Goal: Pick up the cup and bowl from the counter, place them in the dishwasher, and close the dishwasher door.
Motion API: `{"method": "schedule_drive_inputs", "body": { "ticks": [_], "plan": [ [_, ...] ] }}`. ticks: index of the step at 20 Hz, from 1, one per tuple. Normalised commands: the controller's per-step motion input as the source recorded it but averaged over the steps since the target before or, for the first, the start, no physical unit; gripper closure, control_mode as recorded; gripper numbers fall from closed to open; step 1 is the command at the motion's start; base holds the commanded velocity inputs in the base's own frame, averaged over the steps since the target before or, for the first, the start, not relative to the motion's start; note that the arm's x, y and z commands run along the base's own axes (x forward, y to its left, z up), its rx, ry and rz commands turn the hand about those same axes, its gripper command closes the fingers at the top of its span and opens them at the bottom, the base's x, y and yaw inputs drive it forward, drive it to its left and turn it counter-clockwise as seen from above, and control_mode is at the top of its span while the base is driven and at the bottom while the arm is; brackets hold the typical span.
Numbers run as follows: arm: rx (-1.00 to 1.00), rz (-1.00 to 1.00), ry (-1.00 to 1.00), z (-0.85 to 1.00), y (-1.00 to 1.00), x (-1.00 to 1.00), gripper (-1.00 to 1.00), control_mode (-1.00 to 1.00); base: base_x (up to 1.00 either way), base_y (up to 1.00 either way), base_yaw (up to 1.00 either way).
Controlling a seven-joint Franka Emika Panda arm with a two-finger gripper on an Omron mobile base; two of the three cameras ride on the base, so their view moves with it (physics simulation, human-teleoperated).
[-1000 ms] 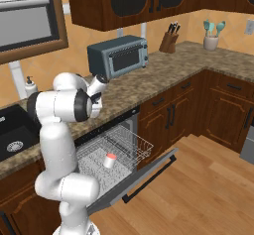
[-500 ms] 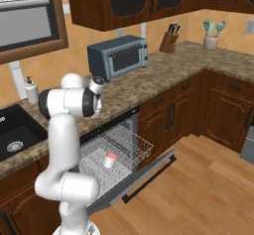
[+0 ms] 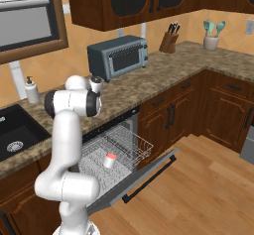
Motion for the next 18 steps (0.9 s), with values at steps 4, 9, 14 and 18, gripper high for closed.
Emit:
{"method": "schedule_drive_inputs", "body": {
  "ticks": [4, 9, 14, 18],
  "plan": [
    [-0.06, 0.00, 0.02, -0.35, 0.14, 0.27, -1.00, -1.00, 0.00, 0.00, 0.00],
    [-0.03, 0.00, 0.04, -0.43, 0.03, -0.02, 1.00, -1.00, 0.00, 0.00, 0.00],
    [0.00, -0.01, 0.00, -0.26, -0.17, -0.45, 1.00, -1.00, 0.00, 0.00, 0.00],
    [0.03, -0.05, 0.00, -0.20, -0.67, -0.97, 1.00, -1.00, 0.00, 0.00, 0.00]
  ]
}}
